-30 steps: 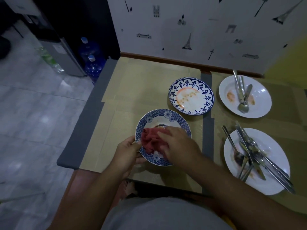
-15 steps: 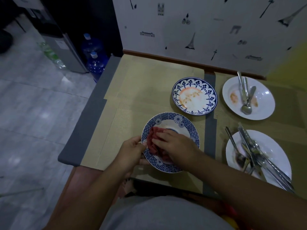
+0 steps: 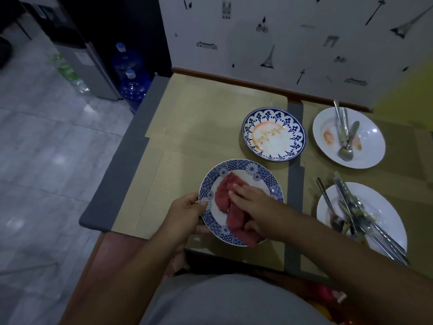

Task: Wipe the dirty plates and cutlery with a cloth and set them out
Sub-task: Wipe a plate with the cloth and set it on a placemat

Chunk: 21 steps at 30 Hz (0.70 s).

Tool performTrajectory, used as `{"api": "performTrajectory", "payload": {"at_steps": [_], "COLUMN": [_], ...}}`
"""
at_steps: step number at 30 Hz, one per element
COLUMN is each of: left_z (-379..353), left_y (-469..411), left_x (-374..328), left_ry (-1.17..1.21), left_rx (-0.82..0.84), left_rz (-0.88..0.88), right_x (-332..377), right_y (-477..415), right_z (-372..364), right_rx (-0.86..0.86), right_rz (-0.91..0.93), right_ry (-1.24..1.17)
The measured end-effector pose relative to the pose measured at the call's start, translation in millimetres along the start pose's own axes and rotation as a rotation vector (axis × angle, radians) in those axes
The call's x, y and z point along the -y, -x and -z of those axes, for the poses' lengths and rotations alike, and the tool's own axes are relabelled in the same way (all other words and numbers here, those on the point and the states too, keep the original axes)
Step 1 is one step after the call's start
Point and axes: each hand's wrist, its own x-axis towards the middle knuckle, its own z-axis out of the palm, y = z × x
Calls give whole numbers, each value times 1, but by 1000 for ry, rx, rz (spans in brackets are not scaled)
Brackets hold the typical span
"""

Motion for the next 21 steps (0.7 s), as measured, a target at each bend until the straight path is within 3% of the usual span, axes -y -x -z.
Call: {"api": "performTrajectory", "payload": {"at_steps": [4,8,11,13,17,21], "left_z": [-7,-7,-5,-4,-9,-8], "left_y": [1,3,3,3,6,10], "left_x": [-2,-1,-3,-4,-3,-2], "left_ry": [-26,-2,20,28,-14,20], "left_rx": [29,9,-26,-36,9,-10], "left_rz": [-11,-21,-54,-54,-53,-79], "right_x": [15,19,15,18,40,26], "right_y": [-7,-17,-7,1,-6,-18], "right_z": [-13,4,7,-4,-6,24], "right_rx": [-194,-350,-453,-422,-342,-489], "right_rz": [48,-98,-42,-37,83,-117], "right_ry": [-21,13,-172,-264,-116,-415]}}
